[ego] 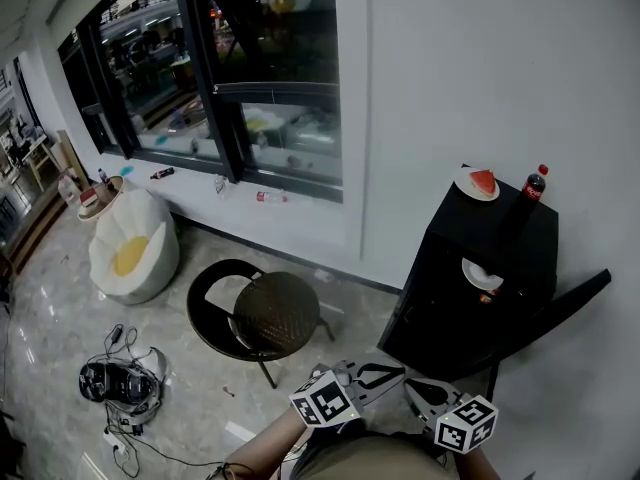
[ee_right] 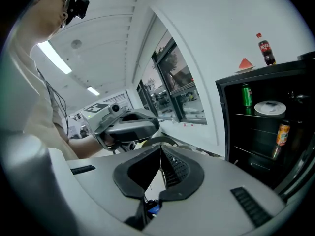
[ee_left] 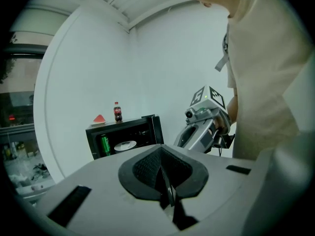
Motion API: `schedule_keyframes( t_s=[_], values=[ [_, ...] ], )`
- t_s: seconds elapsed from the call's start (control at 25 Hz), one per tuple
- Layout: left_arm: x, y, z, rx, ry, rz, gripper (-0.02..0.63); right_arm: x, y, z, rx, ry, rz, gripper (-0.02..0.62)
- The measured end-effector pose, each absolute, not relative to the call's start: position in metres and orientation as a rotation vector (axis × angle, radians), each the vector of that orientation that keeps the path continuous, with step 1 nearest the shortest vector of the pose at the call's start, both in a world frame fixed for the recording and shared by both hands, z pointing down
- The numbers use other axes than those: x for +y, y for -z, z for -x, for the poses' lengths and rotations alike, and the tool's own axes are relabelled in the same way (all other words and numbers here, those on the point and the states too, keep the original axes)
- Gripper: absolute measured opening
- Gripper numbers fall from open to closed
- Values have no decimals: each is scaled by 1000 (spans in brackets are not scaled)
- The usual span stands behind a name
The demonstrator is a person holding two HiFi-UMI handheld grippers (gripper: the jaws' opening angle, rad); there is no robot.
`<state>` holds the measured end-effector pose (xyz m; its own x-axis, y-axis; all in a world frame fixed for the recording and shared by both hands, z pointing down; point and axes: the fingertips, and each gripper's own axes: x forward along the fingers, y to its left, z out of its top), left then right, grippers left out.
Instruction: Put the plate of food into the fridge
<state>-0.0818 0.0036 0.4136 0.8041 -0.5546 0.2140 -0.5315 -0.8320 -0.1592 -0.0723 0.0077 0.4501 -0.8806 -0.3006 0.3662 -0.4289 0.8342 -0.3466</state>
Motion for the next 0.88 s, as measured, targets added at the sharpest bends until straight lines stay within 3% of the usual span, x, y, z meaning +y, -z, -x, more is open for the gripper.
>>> schedule_keyframes(
  t_s=[0.88],
  values=[
    [60,-400,-31,974,499,2862,9,59,-444,-73,-2780,-737,-667,21]
  ],
)
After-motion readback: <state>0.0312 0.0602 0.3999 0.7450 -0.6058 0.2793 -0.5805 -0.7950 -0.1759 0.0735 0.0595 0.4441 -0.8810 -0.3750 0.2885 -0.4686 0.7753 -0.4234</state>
